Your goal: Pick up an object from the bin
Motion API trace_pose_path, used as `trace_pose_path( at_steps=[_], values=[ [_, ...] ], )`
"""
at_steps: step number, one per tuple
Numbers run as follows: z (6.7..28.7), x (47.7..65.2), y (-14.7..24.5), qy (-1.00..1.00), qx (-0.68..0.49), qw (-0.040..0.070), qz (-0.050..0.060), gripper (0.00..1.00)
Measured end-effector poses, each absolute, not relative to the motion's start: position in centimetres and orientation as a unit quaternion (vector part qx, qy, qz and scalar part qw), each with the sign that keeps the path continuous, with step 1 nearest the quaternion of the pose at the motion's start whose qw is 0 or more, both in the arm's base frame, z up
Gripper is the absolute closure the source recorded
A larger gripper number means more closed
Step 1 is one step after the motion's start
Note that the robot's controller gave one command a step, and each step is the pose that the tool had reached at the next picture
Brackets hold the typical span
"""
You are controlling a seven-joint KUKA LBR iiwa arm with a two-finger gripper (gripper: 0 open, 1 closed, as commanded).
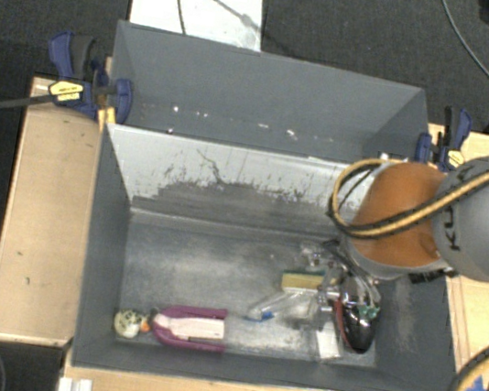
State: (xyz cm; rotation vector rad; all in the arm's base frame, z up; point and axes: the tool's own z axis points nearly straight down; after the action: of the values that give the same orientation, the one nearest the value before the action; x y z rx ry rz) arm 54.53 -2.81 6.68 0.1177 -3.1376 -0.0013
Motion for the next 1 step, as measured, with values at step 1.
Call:
trace_pose_path(
  at_steps=[1],
  values=[
    [6.72,54.59,-2.80,-0.999,0.037,0.000,-0.001,0.00]
  ],
)
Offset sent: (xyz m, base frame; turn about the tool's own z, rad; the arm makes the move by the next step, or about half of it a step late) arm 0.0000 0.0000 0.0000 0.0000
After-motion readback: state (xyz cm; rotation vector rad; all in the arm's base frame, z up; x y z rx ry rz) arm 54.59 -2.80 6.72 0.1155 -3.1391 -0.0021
